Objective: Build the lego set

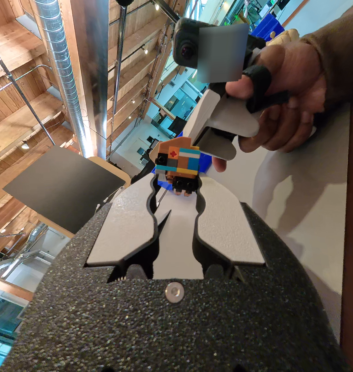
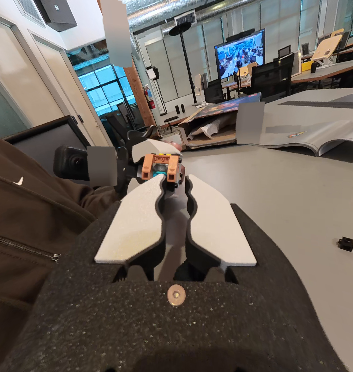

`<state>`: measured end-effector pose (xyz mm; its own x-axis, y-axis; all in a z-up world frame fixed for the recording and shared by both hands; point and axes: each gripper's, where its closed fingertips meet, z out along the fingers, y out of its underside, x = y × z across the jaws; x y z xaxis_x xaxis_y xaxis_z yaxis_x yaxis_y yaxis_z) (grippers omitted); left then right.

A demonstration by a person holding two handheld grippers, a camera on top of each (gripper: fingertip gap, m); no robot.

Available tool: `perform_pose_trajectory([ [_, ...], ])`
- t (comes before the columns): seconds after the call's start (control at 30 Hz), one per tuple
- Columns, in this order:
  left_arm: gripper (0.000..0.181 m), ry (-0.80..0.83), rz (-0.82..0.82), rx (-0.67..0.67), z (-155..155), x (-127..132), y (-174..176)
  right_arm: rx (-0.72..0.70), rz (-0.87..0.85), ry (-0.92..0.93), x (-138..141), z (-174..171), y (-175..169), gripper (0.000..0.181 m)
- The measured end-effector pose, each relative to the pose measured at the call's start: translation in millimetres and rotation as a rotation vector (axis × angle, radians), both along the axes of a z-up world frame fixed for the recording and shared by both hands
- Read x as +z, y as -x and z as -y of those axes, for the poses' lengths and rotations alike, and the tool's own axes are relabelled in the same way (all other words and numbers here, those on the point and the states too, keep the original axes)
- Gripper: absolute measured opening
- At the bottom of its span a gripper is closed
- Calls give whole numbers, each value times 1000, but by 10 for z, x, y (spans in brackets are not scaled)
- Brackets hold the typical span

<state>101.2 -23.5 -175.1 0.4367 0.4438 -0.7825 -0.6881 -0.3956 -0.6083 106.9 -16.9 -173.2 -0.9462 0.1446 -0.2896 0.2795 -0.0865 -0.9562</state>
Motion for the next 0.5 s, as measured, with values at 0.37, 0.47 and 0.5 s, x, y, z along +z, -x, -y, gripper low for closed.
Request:
perform_pose_trajectory([
  [0.37,36,168,-60,20,-30,-141,133,-2,-11,-170,-172,10,120,8],
  [0.47,36,199,-58,-6,-37,-124,213,21,-1,-209,-166,4,202,8],
  [0.5,36,211,-62,-9,-40,-120,248,31,4,-223,-164,1,238,8],
])
